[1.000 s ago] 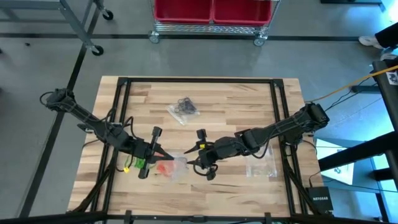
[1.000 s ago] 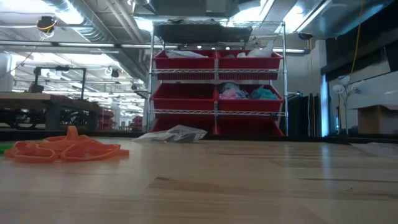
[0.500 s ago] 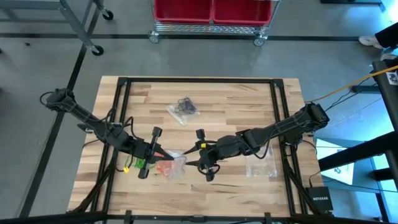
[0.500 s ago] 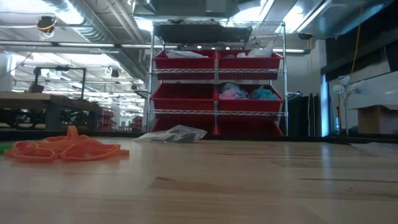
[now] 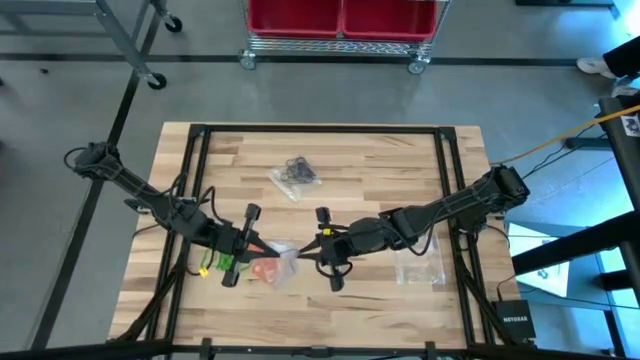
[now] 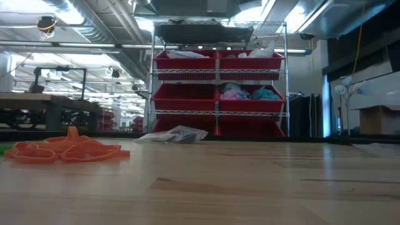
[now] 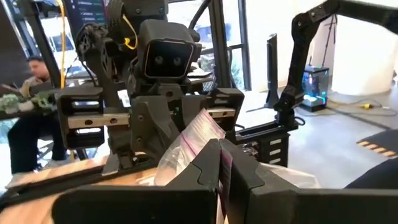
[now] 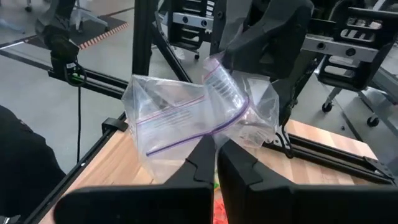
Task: Sort rubber bands
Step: Open the transparent zip bag
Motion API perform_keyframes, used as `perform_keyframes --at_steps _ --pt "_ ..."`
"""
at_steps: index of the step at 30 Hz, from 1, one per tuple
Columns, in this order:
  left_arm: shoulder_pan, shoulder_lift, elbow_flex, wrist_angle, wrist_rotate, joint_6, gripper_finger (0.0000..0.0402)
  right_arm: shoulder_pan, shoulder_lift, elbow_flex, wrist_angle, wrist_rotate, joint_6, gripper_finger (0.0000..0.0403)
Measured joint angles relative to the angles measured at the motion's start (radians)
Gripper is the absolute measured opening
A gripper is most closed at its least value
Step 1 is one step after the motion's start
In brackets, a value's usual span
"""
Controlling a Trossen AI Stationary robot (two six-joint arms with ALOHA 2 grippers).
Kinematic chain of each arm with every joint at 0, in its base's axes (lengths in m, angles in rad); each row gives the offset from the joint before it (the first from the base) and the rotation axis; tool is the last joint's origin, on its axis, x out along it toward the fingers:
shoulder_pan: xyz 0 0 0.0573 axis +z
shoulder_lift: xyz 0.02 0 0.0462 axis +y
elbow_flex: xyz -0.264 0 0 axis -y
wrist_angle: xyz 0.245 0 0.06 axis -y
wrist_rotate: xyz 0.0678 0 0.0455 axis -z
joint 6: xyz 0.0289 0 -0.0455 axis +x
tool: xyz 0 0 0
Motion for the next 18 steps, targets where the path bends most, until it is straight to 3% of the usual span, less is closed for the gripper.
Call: perform_keyframes --at_steps 6,14,18 --pt "0.0 -0.02 0.002 -0.053 -0.084 -0.1 0.0008 0.001 0.0 0.0 -0.02 0.008 0.01 0.0002" --pt "-0.003 -0.104 0.148 -0.557 -0.124 -0.352 0.0096 0.0 0.0 0.0 -0.061 0.042 0.059 0.0" --pt "-0.028 -0.113 0.171 -0.632 -0.087 -0.483 0.013 -0.001 0.0 0.0 -0.06 0.066 0.066 0.0"
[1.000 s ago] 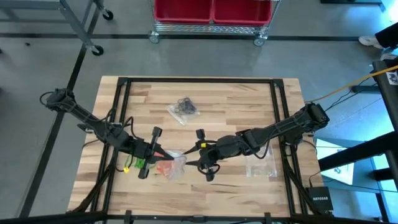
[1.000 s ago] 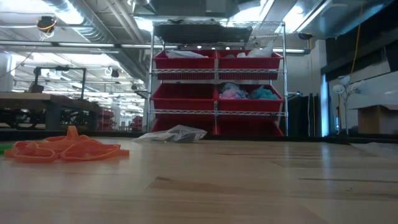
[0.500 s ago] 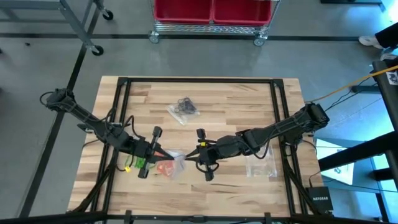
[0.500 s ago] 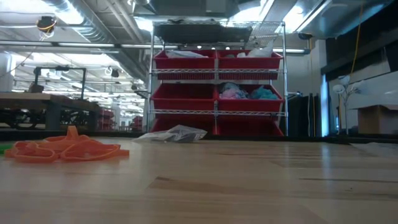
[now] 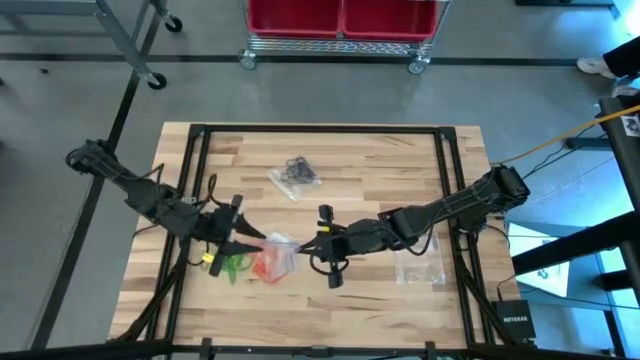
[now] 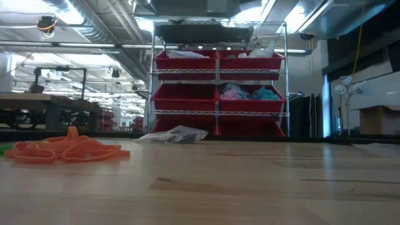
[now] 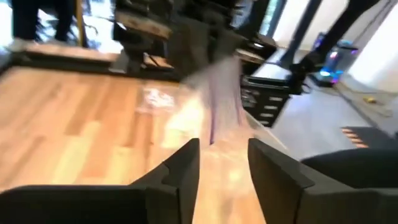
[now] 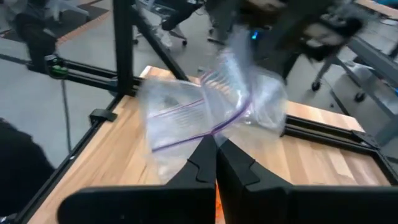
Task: Sort rubber bands
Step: Open the transparent zip bag
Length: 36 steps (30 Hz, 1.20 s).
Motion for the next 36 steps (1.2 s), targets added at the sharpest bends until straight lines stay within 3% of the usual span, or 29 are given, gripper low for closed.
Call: perform_keyframes --at_steps 10,15,18,28,36 --pt "-0.014 0.129 0.0 -0.003 -0.015 -0.051 0.0129 -0.048 0.0 0.0 -0.084 0.082 0.136 0.0" --pt "-0.029 0.056 -0.001 -0.209 -0.015 -0.189 0.0127 -0.052 0.0 0.0 -0.14 0.107 0.169 0.0" --pt "-0.041 0.014 -0.001 -0.22 -0.019 -0.248 0.0127 -0.052 0.0 0.0 -0.144 0.108 0.178 0.0" --pt "-0.009 0.104 -0.009 0.09 -0.143 -0.045 0.0127 -0.052 0.0 0.0 -0.116 0.108 0.168 0.0" --pt "0.047 0.166 -0.009 0.101 -0.214 0.025 0.0127 -0.052 0.001 0.0 -0.124 0.107 0.168 0.0"
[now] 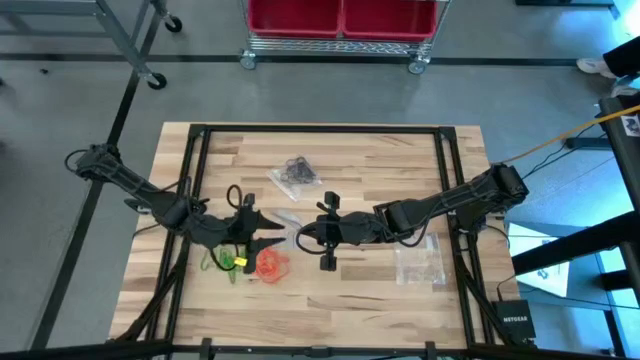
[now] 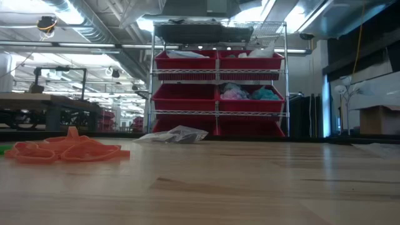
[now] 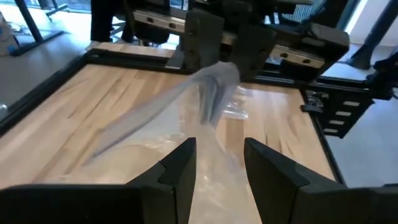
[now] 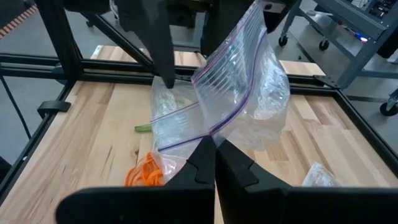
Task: Sort rubber bands
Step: Open the transparent zip bag
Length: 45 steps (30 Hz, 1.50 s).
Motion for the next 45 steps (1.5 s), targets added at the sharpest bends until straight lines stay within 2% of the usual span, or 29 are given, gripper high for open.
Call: perform_keyframes --at_steps 12,20,23,37,42,45 --pt "0.04 0.0 0.0 -0.045 0.012 0.017 0.0123 0.0 0.0 0.0 0.0 -0.019 0.0 0.0" --pt "0.045 0.012 0.0 -0.04 0.02 0.024 0.0044 0.0 0.0 0.0 0.003 -0.036 -0.001 0.0" --pt "0.047 0.031 0.0 -0.039 0.02 0.024 0.003 0.0 0.0 0.0 0.004 -0.038 -0.001 0.0" --pt "0.061 0.055 0.0 0.018 0.02 0.038 0.0027 0.0 0.03 0.0 0.009 -0.054 -0.001 0.0" --pt "0.062 0.055 0.0 0.043 0.096 0.072 0.0026 0.0 0.041 0.0 0.043 -0.057 -0.002 0.0" --pt "0.062 0.055 0.0 0.042 0.1 0.079 0.0008 0.0 0.041 0.0 0.059 -0.057 -0.002 0.0"
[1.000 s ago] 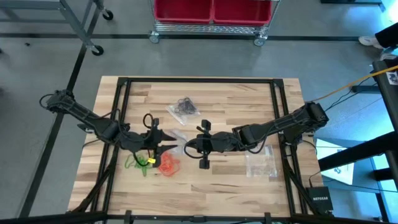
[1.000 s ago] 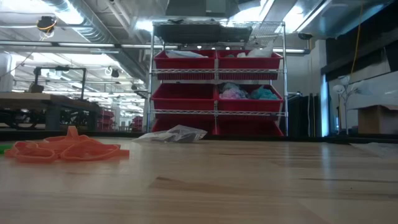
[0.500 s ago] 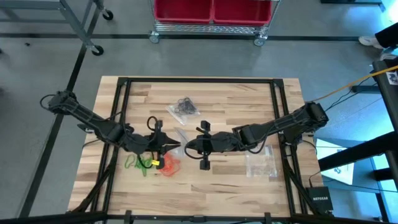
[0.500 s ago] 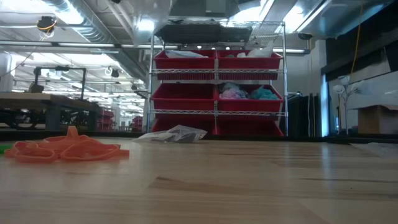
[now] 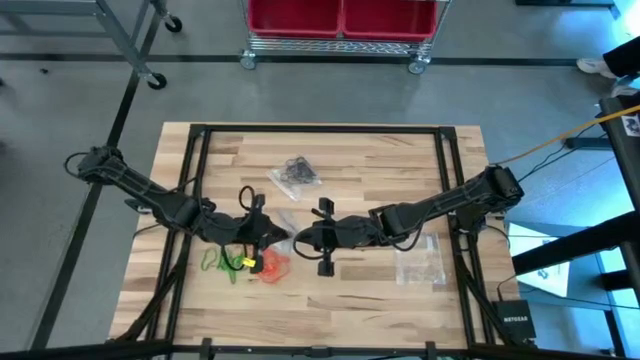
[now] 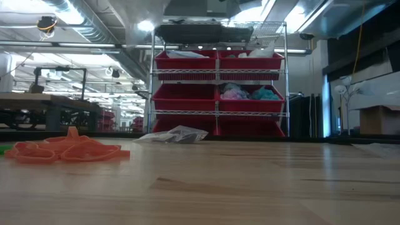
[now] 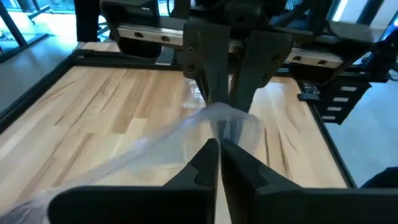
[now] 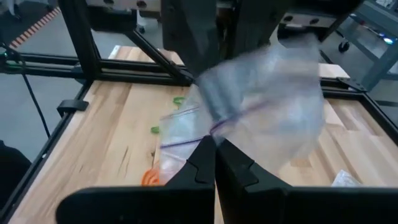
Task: Sort rubber bands
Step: Open the transparent zip bag
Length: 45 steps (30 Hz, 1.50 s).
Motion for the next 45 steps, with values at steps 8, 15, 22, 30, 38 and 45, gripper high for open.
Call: perform_keyframes --at_steps 8,15,22,30,38,45 --pt "-0.007 0.0 0.0 -0.05 -0.031 0.009 0.0 0.0 0.0 0.0 -0.013 0.027 0.012 0.0" --pt "-0.057 -0.011 0.0 -0.264 -0.126 -0.119 0.0 0.001 -0.005 0.0 -0.117 0.057 0.091 0.0" --pt "-0.092 -0.013 0.0 -0.283 -0.149 -0.172 0.0 0.015 -0.005 0.0 -0.103 0.037 0.107 0.0" --pt "-0.077 -0.013 0.0 -0.154 -0.076 -0.195 0.0038 0.014 -0.005 0.0 -0.108 0.031 0.099 0.0" --pt "-0.008 0.034 0.0 -0.155 -0.021 -0.202 0.0115 0.013 -0.004 0.0 -0.101 0.03 0.072 0.0" --pt "0.014 0.04 0.0 -0.086 -0.017 -0.159 0.0133 0.013 -0.003 0.0 -0.099 0.003 0.062 0.0"
